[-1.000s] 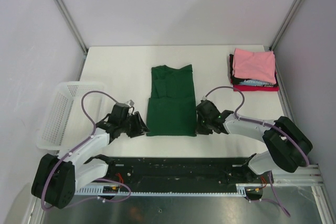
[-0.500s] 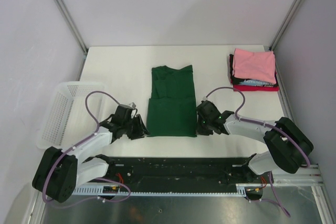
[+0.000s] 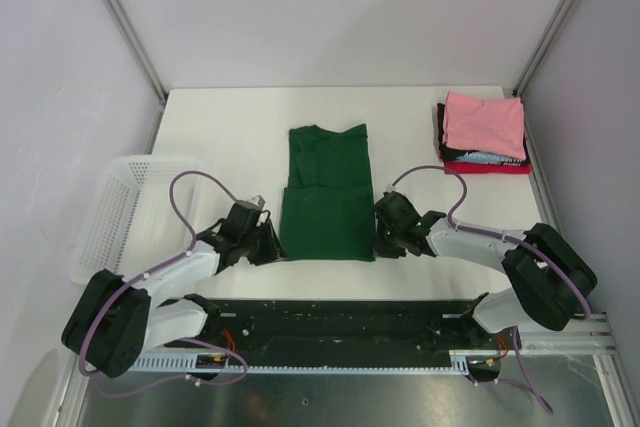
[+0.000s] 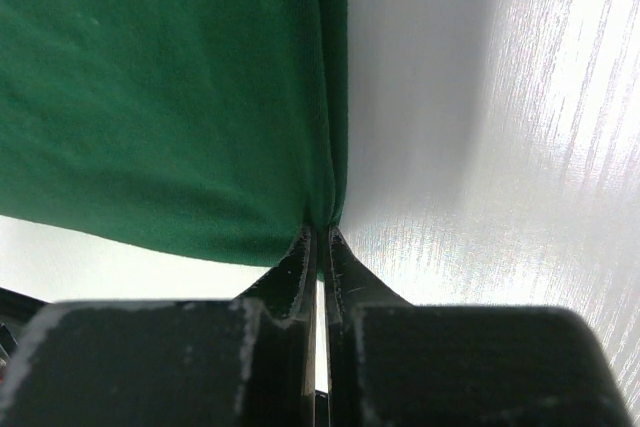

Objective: Fold and stack the t-shirts
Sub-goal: Grab one side of the 2/3 rectangular tshirt with both arms

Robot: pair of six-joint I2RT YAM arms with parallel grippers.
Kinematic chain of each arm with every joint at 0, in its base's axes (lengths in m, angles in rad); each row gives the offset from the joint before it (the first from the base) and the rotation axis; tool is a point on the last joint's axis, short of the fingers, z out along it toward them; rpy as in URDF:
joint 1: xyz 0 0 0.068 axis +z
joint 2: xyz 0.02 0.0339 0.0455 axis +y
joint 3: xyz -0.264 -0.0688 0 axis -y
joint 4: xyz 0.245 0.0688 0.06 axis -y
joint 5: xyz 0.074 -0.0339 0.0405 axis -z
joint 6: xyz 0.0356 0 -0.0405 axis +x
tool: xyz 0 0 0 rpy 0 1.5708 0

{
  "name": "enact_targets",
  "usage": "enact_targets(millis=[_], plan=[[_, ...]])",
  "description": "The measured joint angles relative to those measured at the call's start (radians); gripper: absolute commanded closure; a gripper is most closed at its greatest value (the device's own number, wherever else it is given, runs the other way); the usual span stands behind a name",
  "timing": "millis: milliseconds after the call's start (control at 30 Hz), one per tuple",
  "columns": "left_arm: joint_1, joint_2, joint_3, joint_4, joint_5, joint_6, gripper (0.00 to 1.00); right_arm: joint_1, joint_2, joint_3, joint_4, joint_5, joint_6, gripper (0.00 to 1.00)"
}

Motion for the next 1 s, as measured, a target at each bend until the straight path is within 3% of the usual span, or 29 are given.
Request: enact_targets(millis=[167,233,367,500,733,1000], plan=[[-0.021,0.018,0.004,0.017,-0.021,-0.019,0.94,-0.004,-0.001,-0.001,0.0,-0.004,-0.001,1.0],[-0.025,0.019,0.006,0.015,-0.027,-0.021,0.98,-0.012,-0.004,-0.002,-0.002,-0.008,-0.002,1.0],[-0.034,-0.015,0.006,-0.018,-0.027,-0.027,1.0,-0.024,-0.047,-0.018,-0.04,-0.011,-0.005,1.0],[-0.063,-0.148,0.005,-0.084,-0.018,-0.042,1.0,-0.005,-0.161,-0.058,-0.093,-0.016,0.004,1.0],[-0.211,-0.415,-0.033,-0.18,-0.001,-0.114,1.0,0.112,-0.452,-0.139,-0.251,0.0,0.09,1.0],[-0.315,-0.547,-0.039,-0.271,-0.033,-0.189,1.0,0.178,-0.676,-0.145,-0.391,0.038,0.183,1.0]])
